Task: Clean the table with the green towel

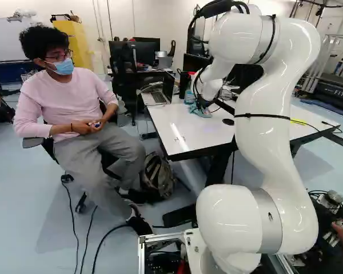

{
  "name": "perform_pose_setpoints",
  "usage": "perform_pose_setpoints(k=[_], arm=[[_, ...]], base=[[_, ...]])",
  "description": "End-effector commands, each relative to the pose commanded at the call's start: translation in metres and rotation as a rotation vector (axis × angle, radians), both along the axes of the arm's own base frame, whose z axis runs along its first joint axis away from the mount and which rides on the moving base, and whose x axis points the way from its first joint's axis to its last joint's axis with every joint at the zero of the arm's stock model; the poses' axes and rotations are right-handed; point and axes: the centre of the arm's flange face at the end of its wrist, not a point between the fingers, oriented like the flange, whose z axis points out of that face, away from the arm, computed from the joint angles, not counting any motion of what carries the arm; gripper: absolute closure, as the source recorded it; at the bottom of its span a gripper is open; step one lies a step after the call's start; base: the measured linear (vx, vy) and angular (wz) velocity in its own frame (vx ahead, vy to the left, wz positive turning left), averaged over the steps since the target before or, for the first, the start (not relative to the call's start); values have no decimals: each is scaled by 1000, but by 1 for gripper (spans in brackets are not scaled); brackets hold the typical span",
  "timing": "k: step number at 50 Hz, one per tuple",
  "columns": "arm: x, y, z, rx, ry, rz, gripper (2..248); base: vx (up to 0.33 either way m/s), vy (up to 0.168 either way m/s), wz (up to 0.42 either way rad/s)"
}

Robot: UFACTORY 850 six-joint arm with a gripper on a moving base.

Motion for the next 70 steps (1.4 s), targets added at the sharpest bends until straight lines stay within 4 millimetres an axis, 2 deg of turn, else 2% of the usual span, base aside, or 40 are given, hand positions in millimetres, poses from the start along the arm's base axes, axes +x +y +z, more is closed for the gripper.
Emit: perform_pose_setpoints(k=[14,26,36,52,70], arm=[[-5,23,1,1,7,33,211],[-23,37,3,4,22,50,211],[-41,39,5,6,35,48,211],[-62,23,6,9,47,17,211],[-65,-7,6,10,44,-34,211]], base=[[0,0,0],[0,0,0],[0,0,0],[0,0,0],[0,0,0]])
